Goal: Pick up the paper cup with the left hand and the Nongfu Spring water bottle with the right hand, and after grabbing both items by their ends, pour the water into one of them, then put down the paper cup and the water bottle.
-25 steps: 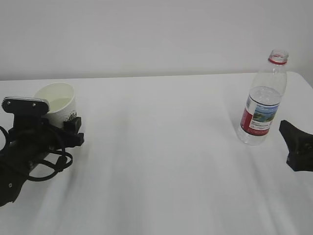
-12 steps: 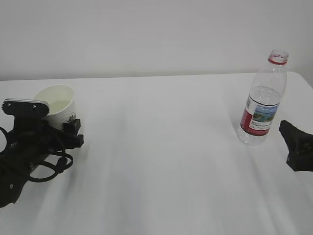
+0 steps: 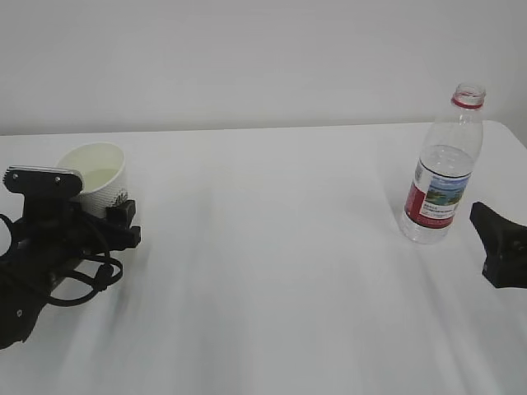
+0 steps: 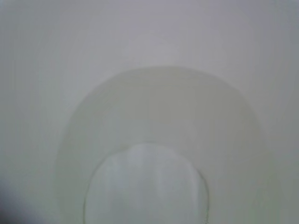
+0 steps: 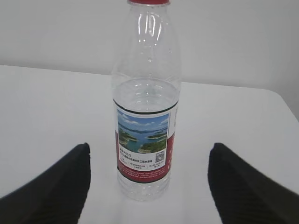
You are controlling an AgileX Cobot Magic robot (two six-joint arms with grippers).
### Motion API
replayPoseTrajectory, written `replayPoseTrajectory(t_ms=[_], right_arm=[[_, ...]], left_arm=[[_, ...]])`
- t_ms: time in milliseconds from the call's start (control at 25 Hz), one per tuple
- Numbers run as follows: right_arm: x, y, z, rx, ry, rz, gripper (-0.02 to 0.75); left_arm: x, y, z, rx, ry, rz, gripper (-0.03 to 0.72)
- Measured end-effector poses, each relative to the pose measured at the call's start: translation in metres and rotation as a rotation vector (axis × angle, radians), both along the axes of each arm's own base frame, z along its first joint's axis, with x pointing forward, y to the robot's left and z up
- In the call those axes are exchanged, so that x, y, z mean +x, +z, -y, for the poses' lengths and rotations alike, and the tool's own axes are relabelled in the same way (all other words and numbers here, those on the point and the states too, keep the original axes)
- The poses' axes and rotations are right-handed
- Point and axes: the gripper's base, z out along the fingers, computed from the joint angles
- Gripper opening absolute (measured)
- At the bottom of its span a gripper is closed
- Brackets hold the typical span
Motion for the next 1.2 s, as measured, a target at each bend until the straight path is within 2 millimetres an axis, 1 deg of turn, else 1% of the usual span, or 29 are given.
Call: replayPoseTrajectory(t_ms=[760,840,1000,1200], right_arm=[[0.0,0.0,0.0,0.0,0.0,0.0,0.593],[0.0,0.0,0.0,0.0,0.0,0.0,0.593],[0.0,0.0,0.0,0.0,0.0,0.0,0.593],[0.0,0.0,0.0,0.0,0.0,0.0,0.593]], left_arm=[[0.0,0.0,0.0,-0.074,0.023,-0.008,0.517],[0.0,-0.003,0.0,-0.073,0.024,-0.015,0.517],[-0.002,-0.016,-0.001,-0.057,0.022,-0.055,0.516],[-0.002,-0.016,0.0,-0.055,0.013,-0.054,0.516]])
